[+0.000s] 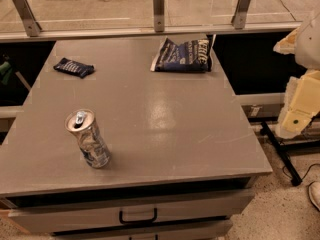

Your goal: Move blue chip bag near redbull can

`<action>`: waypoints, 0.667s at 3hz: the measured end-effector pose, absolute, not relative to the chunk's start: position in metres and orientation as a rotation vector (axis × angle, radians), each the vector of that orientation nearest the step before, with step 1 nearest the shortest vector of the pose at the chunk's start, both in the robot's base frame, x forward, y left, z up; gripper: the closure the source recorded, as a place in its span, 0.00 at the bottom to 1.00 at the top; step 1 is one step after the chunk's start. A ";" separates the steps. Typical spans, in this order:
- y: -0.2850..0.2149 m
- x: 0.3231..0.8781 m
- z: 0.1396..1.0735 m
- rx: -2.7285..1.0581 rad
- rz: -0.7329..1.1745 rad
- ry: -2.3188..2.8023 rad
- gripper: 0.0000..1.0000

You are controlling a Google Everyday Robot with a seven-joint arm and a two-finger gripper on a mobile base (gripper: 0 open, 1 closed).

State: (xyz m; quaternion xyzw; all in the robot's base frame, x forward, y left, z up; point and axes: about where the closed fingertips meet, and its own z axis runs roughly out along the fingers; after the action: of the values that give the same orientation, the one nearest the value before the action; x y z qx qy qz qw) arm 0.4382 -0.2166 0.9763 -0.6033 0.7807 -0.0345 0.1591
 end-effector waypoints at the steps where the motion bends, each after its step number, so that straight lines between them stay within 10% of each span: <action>1: -0.216 0.439 0.977 -1.719 -0.102 2.227 0.00; 2: -0.210 0.467 0.962 -1.717 -0.091 2.172 0.00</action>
Offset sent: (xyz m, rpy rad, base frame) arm 0.0895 0.0196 -0.0524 0.0991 -0.1003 0.0796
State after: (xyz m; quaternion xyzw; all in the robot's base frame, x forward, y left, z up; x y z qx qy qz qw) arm 0.4668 -0.2100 0.9617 -0.6090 0.7706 -0.0323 0.1848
